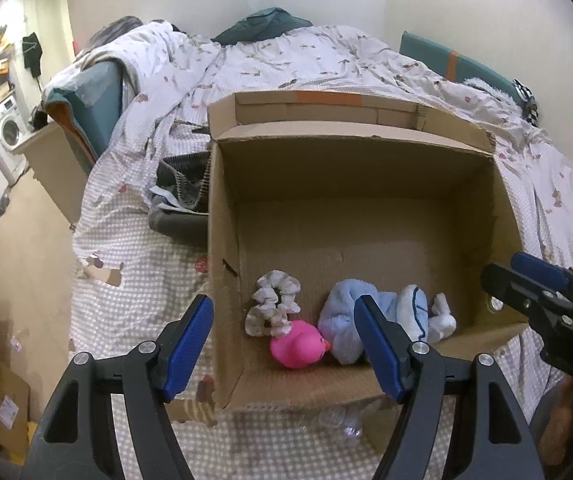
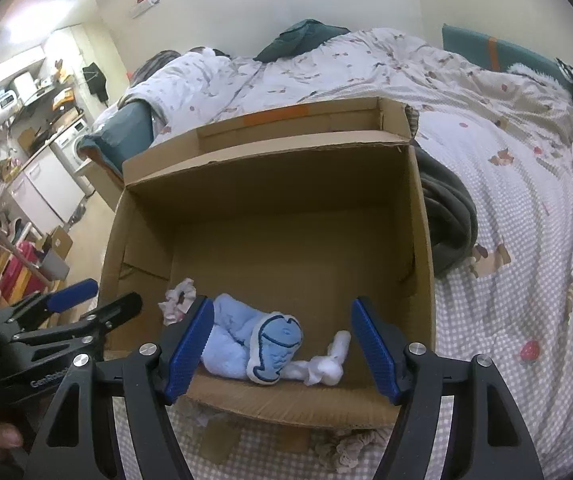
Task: Organize soft objects
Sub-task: 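Withdraw both grippers from the box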
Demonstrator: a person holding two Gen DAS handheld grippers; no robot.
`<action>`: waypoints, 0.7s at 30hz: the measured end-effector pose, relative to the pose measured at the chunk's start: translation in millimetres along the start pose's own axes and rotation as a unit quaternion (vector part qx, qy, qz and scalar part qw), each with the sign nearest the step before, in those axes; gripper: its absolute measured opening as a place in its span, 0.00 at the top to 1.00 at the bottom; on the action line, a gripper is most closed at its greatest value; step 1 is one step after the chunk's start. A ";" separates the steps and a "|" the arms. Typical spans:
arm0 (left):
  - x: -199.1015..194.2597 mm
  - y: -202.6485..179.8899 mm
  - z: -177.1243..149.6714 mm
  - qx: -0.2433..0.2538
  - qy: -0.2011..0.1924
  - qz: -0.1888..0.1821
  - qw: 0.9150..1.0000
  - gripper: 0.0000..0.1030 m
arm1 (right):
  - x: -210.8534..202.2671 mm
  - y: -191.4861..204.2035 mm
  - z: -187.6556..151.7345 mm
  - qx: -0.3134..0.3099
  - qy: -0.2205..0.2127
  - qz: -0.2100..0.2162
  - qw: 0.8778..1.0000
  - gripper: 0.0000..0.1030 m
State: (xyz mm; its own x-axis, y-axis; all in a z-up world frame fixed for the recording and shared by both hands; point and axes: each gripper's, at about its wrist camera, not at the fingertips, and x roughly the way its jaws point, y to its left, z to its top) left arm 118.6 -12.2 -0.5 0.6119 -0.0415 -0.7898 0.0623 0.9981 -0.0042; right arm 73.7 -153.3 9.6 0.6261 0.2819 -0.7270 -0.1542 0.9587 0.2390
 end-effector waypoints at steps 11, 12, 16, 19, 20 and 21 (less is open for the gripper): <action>-28.5 20.0 -20.6 -0.045 0.007 0.006 0.999 0.32 | -30.4 7.4 -13.7 -0.006 -0.011 0.007 1.000 0.27; -31.5 18.3 -23.4 -0.041 0.005 0.009 0.999 0.32 | -33.6 7.2 -16.3 -0.001 -0.011 0.010 1.000 0.27; -40.0 14.5 -32.9 -0.038 0.010 0.007 0.999 0.32 | -46.1 12.3 -26.4 -0.001 -0.017 0.015 1.000 0.25; -45.5 19.6 -41.6 -0.060 0.015 0.009 0.998 0.32 | -50.2 12.6 -34.2 0.013 -0.010 0.021 1.000 0.25; -46.6 21.9 -44.3 -0.068 0.019 0.011 0.997 0.32 | -51.2 11.2 -36.7 0.019 -0.008 0.022 1.000 0.25; -47.6 25.2 -47.5 -0.078 0.023 0.014 0.997 0.32 | -52.6 9.5 -38.7 0.027 -0.006 0.023 0.999 0.25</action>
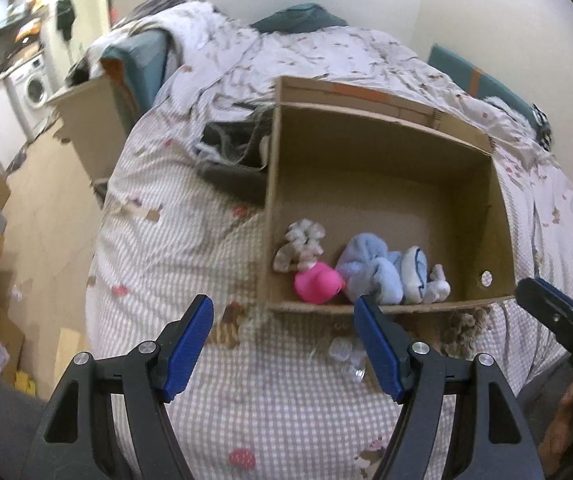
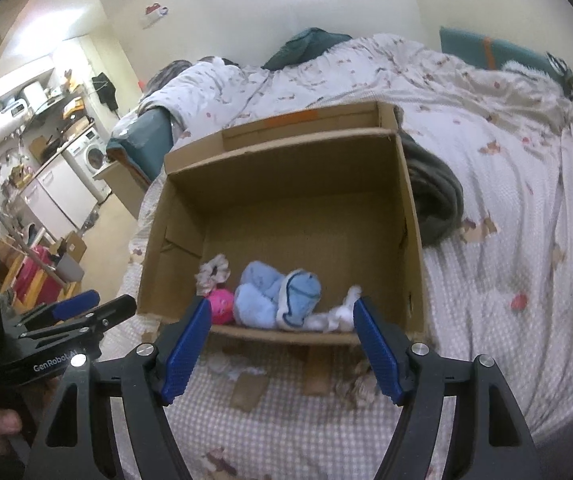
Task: Organize soft objects
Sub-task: 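Withdraw both grippers from the box, then grasp the small white bottle with the right gripper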
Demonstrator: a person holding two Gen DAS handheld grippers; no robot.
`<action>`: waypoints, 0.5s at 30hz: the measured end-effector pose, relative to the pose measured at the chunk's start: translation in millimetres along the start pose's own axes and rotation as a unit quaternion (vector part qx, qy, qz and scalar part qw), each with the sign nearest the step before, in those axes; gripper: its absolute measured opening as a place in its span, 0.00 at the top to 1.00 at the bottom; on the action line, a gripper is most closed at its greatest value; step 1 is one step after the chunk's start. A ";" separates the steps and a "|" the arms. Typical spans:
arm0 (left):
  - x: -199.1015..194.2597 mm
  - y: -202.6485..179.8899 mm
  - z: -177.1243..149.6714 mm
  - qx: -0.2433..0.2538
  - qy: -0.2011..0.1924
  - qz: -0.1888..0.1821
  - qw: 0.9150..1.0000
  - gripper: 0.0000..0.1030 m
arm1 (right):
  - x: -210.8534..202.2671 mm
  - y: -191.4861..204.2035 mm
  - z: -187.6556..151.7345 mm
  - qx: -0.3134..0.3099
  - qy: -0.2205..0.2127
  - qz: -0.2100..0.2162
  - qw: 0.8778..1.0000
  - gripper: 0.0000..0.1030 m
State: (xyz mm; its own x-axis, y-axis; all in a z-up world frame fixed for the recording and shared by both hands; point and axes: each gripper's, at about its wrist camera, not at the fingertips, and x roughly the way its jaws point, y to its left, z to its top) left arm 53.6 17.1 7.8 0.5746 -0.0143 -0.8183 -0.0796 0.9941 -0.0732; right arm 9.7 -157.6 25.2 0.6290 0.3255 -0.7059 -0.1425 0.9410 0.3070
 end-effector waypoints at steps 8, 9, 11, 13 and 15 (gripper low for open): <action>7.6 23.1 -15.4 -0.044 0.031 0.041 0.998 0.32 | -3.4 -22.0 -10.8 0.066 0.017 -0.004 0.998 0.25; 11.9 23.7 -16.2 -0.048 0.040 0.039 0.997 0.32 | -2.3 -23.9 -10.4 0.070 0.020 -0.006 0.997 0.25; 17.5 23.4 -17.4 -0.050 0.049 0.035 0.997 0.32 | 1.3 -26.4 -10.4 0.077 0.026 -0.006 0.997 0.25; 23.8 21.2 -18.0 -0.049 0.058 0.032 0.997 0.32 | 6.8 -26.5 -11.7 0.083 0.037 -0.003 0.996 0.25; 31.3 19.5 -18.9 -0.052 0.073 0.023 0.996 0.32 | 13.7 -26.2 -15.1 0.084 0.053 -0.001 0.995 0.25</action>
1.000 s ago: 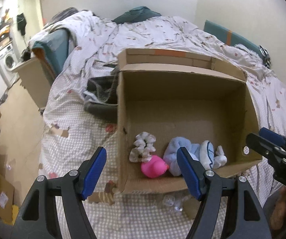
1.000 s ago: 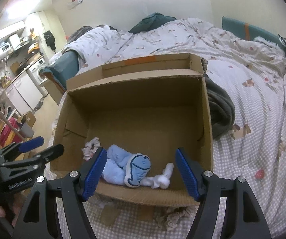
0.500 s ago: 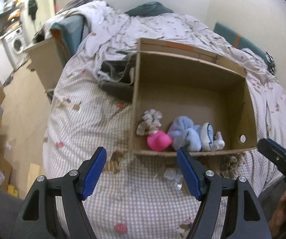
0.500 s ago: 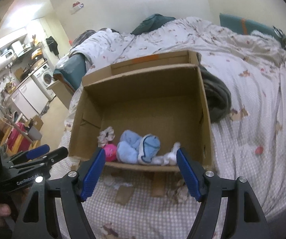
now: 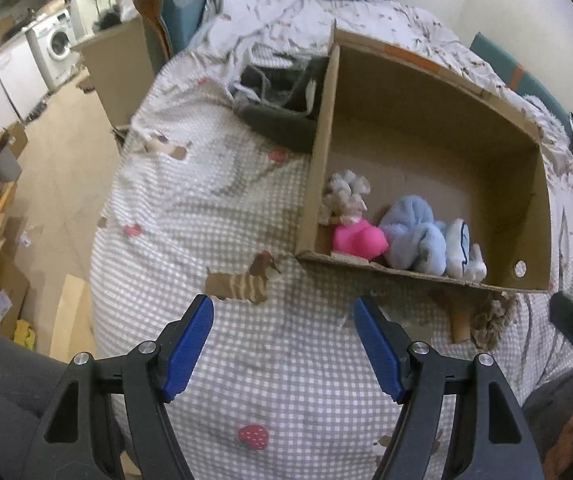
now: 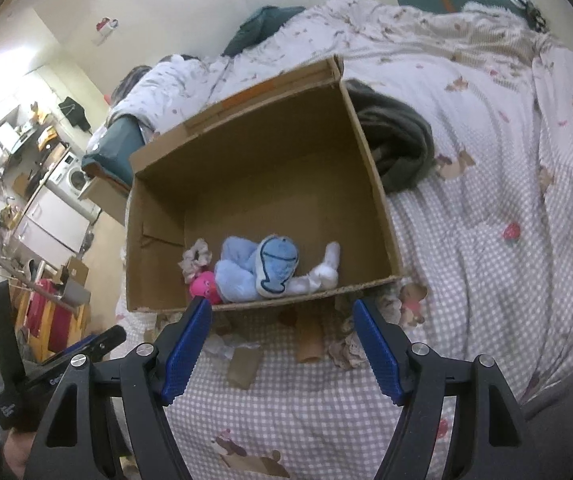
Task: Organize soft objects
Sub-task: 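Grasp the small white bottle with the right gripper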
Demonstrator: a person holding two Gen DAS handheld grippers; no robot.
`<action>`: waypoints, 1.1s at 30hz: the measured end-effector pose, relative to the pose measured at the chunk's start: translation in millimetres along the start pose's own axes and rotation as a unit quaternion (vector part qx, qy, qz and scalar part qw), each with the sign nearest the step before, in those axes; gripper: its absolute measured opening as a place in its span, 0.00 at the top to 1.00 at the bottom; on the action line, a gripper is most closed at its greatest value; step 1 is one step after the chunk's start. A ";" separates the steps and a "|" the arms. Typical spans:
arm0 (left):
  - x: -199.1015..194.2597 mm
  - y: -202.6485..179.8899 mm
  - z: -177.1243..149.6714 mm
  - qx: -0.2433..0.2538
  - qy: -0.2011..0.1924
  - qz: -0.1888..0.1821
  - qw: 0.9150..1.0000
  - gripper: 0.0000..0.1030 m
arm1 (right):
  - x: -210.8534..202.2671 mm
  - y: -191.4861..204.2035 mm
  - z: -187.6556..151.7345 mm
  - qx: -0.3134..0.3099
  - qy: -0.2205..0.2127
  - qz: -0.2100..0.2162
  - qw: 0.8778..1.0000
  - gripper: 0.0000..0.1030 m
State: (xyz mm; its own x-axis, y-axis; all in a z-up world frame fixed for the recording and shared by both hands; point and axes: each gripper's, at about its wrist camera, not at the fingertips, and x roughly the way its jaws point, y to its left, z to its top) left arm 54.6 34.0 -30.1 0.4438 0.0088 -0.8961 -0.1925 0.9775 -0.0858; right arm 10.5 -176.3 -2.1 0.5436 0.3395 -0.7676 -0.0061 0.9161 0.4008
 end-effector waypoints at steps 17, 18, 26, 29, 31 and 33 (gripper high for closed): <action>12.6 -1.9 3.7 -0.026 0.029 -0.025 0.999 0.32 | 119.4 51.1 -39.7 -0.084 0.211 0.023 0.974 0.52; 13.1 -1.8 4.0 -0.025 0.031 -0.026 0.999 0.32 | 122.0 52.5 -41.9 -0.087 0.212 0.020 0.973 0.52; 14.1 -3.6 3.0 -0.023 0.035 -0.028 0.999 0.32 | 126.2 55.9 -42.5 -0.104 0.204 0.014 0.973 0.78; 14.2 -2.9 2.9 -0.024 0.034 -0.026 0.999 0.32 | 118.6 53.8 -38.5 -0.109 0.198 0.017 0.974 0.83; 15.2 -1.6 2.5 -0.026 0.036 -0.024 0.999 0.32 | 112.1 55.5 -39.1 -0.112 0.194 0.018 0.974 0.84; 17.3 -1.4 1.9 -0.027 0.042 -0.025 0.998 0.32 | 104.8 55.0 -41.4 -0.108 0.191 0.023 0.975 0.85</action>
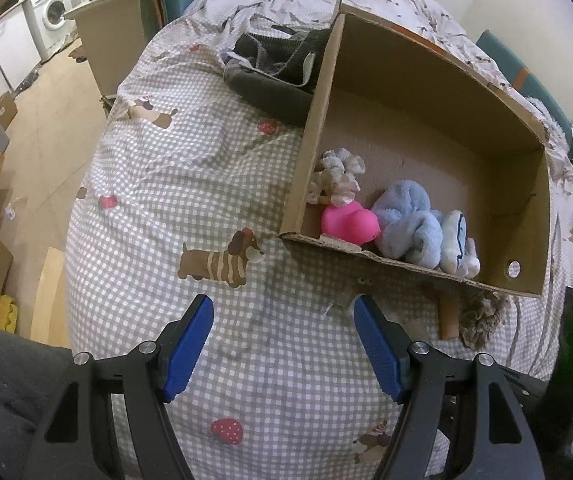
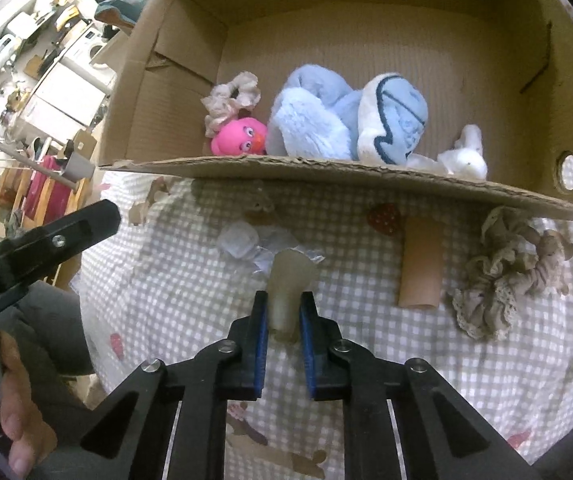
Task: Organize soft objects
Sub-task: 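Grasp the small white bottle with the right gripper, then grasp the clear plastic bag with the left gripper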
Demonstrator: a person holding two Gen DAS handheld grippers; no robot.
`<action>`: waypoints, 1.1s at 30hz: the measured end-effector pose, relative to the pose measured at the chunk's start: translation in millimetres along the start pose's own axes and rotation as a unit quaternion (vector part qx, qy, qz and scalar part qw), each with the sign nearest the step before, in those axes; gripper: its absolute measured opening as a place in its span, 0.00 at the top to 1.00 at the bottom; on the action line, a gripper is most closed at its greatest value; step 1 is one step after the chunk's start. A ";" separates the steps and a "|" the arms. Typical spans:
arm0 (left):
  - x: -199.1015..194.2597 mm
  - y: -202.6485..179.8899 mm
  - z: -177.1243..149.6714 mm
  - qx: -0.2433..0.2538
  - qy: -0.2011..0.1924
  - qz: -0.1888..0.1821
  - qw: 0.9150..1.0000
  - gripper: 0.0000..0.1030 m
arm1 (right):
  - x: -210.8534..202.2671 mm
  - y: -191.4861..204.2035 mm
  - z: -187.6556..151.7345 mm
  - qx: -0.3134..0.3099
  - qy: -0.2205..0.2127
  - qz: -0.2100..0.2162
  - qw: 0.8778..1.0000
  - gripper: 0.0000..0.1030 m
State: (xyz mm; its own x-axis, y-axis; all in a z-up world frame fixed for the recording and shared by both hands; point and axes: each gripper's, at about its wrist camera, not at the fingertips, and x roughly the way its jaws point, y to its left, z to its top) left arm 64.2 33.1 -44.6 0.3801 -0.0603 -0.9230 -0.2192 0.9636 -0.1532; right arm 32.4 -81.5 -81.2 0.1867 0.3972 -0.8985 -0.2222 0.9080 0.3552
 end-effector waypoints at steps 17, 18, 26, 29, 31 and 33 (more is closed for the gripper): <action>29.9 -13.5 -15.5 0.040 0.057 -0.006 0.998 0.32 | -60.8 -38.8 -24.9 0.072 -0.046 0.005 0.996 0.85; 37.0 -17.2 -16.7 0.047 0.068 -0.007 0.997 0.32 | -60.7 -40.8 -24.4 0.076 -0.049 0.001 0.996 0.85; 70.2 -47.1 -13.8 0.098 0.092 -0.017 0.991 0.32 | -57.2 -50.9 -20.2 0.095 -0.059 0.000 0.994 0.85; 84.4 -53.5 -12.0 0.108 0.096 -0.022 0.989 0.32 | -59.2 -50.9 -20.8 0.097 -0.063 0.002 0.993 0.85; 90.5 -57.4 -9.3 0.113 0.091 -0.026 0.989 0.32 | -60.5 -51.5 -22.4 0.099 -0.064 0.002 0.993 0.85; 93.9 -59.6 -8.2 0.118 0.084 -0.027 0.989 0.41 | -60.8 -51.4 -22.6 0.100 -0.066 0.001 0.993 0.85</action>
State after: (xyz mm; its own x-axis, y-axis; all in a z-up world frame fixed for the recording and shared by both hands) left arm 105.6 -32.1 -125.1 0.2269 -0.1367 -0.9643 0.0201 0.9905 -0.1357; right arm 10.9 -155.3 -50.6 0.3132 0.4004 -0.8612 -0.0312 0.9106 0.4120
